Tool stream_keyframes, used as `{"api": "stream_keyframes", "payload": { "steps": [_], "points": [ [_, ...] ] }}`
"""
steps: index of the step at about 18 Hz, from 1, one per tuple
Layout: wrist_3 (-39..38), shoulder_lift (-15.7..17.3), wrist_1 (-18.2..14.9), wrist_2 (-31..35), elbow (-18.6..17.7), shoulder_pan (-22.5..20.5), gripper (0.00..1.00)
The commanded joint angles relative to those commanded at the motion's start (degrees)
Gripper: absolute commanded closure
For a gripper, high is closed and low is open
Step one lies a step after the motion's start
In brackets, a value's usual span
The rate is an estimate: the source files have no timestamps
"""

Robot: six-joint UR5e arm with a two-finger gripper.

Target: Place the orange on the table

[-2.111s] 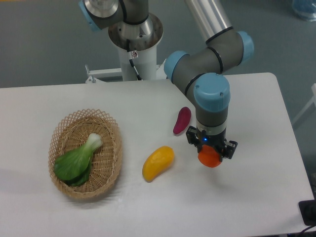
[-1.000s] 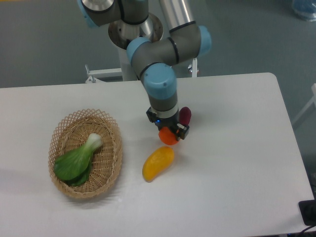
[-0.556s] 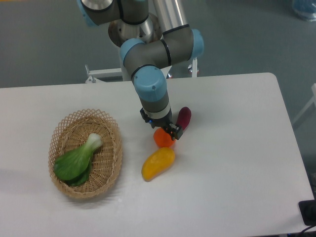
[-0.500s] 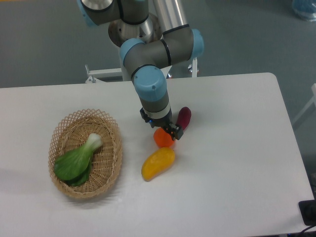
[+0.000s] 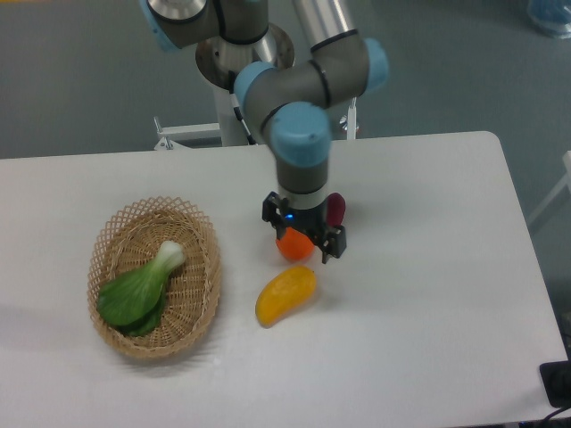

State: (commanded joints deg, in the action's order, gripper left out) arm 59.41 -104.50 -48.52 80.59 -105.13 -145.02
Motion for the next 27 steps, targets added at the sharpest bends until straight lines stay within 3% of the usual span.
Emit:
{"api": "stream_keyframes", "payload": {
  "steps": [7, 10, 12, 14, 18, 27],
  "points": [
    [0.0, -5.2, -1.7, 5.2, 9.6, -2.3, 0.0],
    [0.2, -7.8, -6.3, 6.2, 14.8, -2.6, 0.0],
    [2.4, -9.2, -12.1, 7.0, 18.3, -2.6, 0.0],
    [4.8, -10.7, -15.4, 8.9, 21.3, -2.6, 0.0],
    [5.0, -11.4, -15.6, 8.8, 22.3, -2.8, 0.0],
    [6.2, -11.3, -14.5, 8.9, 21.2, -2.6, 0.0]
  ]
}}
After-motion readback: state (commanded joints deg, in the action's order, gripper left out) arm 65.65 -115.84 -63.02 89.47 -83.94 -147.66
